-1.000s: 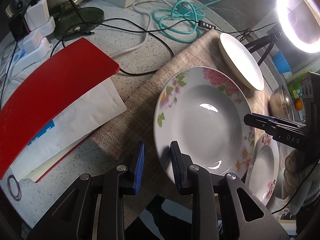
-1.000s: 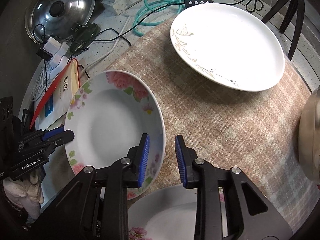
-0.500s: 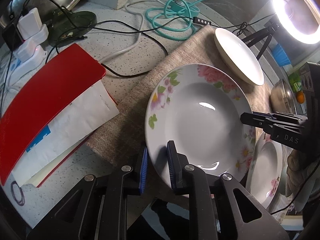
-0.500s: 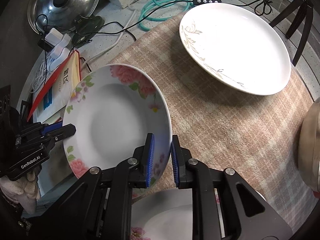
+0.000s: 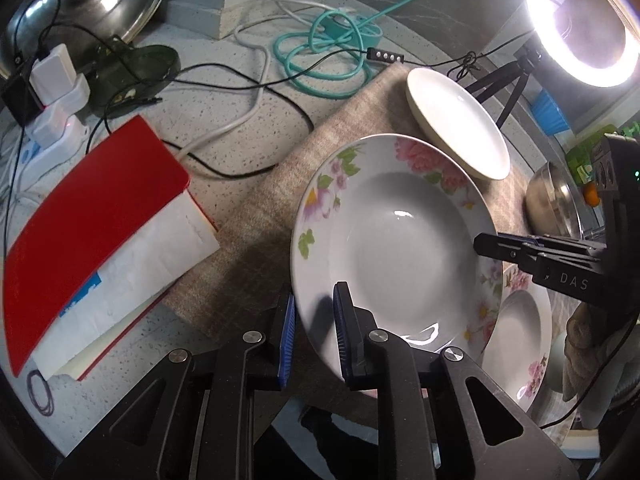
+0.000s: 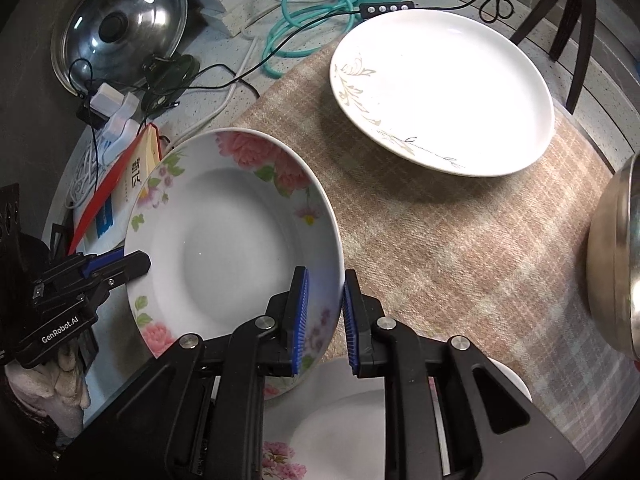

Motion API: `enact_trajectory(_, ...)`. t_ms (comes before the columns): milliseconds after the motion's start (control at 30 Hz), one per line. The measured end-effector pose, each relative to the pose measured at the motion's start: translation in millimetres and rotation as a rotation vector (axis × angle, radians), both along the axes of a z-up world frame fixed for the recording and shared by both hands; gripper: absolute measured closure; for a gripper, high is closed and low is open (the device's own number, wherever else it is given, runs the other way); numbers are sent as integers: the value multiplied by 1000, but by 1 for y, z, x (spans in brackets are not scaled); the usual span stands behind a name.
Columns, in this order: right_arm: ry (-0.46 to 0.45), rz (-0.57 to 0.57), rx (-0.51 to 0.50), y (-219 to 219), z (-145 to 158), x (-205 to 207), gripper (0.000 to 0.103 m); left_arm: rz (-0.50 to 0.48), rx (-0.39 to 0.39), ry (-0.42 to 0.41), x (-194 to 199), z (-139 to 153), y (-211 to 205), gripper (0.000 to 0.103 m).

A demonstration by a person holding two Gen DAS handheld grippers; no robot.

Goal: Organize plates and bowls

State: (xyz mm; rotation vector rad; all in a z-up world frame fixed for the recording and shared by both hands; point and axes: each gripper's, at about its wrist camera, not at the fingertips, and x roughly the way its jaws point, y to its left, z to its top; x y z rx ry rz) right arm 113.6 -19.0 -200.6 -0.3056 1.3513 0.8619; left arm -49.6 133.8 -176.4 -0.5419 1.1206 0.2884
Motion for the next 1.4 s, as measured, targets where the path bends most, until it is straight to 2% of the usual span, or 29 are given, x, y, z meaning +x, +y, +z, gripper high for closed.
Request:
enact_trajectory(233,-15,-48,23,-14,16,0,86,-36,20,-34,11,16,-2,86)
enact_trajectory(567,-28,-166,17,-62,29,0,86,-164,23,-65,32,23,-28,86)
enact_trajectory(1033,-15,-359,12,-147,32,-28,86,-383,8,-39,56,17,-87,86)
enact_trajectory(1400,31,-463,-4,-185,18,-55,86,-519,10,-3,62,6,-124,86)
